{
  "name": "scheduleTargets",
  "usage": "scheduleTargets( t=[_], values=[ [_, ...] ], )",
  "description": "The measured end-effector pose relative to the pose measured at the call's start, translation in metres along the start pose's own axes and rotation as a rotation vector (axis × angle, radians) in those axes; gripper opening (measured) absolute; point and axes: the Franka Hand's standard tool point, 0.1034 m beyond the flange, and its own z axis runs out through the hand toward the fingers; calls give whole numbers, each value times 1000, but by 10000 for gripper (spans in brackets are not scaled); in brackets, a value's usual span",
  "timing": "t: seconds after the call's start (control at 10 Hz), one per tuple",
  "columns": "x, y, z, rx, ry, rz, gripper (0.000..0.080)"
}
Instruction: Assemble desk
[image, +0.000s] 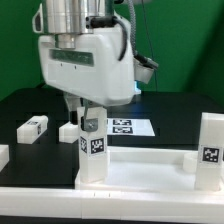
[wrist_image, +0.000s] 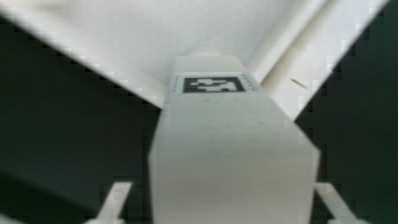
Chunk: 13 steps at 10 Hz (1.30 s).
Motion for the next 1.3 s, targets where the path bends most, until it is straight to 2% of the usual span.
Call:
scheduleTargets(
  t=[0.4,0.6,0.7,0.8,0.9,1.0,1.3],
  values=[
    [-4,-3,0,23,-25,226,290],
    [-4,-3,0,22,-26,228,290],
    [-4,-3,1,23,-26,190,463],
    [-6,-4,1,22,-27,151,583],
    [-8,-5,1,23,-27,75,583],
    [-8,-5,1,24,-25,-37,634],
    [-10,-6,0,29,-21,-355,649]
  ],
)
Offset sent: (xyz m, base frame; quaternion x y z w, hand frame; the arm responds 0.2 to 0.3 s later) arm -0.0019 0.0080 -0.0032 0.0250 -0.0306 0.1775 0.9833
